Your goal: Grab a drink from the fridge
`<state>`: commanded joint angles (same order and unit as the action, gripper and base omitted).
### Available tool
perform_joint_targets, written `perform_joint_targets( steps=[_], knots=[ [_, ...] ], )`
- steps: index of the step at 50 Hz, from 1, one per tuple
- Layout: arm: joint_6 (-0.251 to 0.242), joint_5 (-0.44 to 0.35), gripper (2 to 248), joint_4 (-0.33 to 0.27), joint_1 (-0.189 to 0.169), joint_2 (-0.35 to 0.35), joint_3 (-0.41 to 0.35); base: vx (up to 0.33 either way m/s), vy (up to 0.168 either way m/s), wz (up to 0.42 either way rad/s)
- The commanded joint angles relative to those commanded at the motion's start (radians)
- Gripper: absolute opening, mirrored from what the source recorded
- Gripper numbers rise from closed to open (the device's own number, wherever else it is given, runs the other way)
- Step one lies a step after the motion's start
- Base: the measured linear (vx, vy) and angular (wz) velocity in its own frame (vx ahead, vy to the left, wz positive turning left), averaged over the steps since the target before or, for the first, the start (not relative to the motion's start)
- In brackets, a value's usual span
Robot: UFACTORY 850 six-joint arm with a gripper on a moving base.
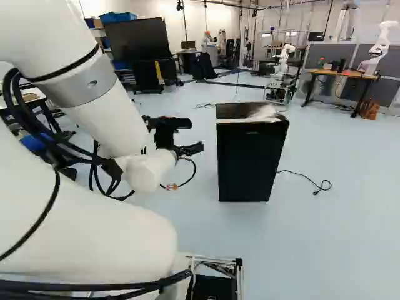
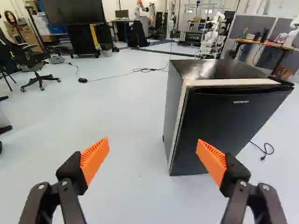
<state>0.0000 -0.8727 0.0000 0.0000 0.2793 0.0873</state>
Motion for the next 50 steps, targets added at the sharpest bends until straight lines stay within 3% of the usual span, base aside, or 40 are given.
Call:
perform_joint_targets(
  steps=[50],
  knots=[
    [0.0, 0.0, 247, 0.0, 0.0, 0.0, 0.0, 0.0, 0.0, 0.0]
  ],
)
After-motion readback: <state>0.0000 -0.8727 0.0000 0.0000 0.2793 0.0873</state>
